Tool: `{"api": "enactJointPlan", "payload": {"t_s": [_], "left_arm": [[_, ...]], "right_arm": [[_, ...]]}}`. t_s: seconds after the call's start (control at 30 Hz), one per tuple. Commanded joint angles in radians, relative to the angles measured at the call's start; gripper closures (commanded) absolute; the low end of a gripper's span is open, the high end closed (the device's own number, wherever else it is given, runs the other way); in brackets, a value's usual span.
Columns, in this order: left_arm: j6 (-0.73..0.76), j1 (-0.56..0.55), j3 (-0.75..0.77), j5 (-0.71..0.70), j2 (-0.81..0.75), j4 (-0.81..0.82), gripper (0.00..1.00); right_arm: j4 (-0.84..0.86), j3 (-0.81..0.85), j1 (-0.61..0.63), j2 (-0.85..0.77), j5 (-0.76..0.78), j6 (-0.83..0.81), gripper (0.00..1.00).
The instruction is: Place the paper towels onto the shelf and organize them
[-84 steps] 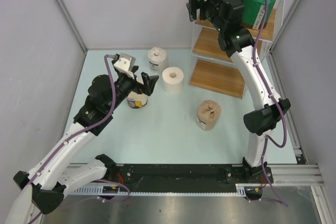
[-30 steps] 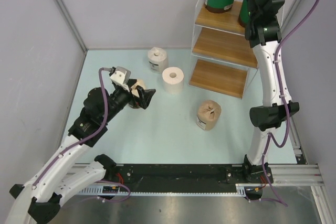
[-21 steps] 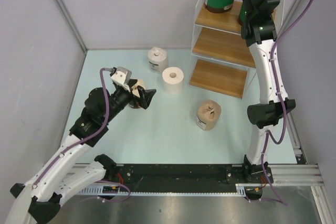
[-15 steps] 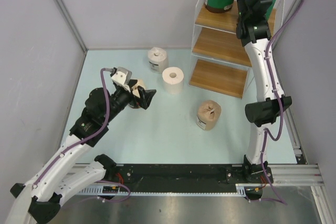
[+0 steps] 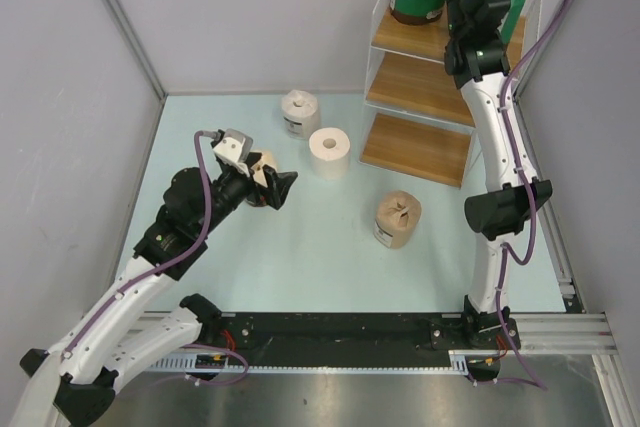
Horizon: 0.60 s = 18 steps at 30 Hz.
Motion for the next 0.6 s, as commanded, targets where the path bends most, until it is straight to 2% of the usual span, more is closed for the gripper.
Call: {"api": "enactJointPlan", "payload": {"t_s": [0.0,0.33,0.43,0.57], "left_arm": [[0.019,0.006,-0.003,-0.010,-0.005,0.023,0.00],[0.019,0.009,-0.012,-0.013,-0.010,0.017,0.00],[0.018,0.011,-0.019,-0.016,-0.014,0.017,0.00],[0.028,0.015,-0.016,-0.026,-0.019,0.007,0.00]], "right_arm": [[0.049,-0.003,0.010,0.006,0.032,-0.037,0.27],[0.048,-0.023,0.012,0.011,0.044,-0.046,0.36],[0.049,-0.026,0.013,0.011,0.044,-0.046,0.41],[0.048,-0.032,0.015,0.009,0.041,-0.043,0.53]]}}
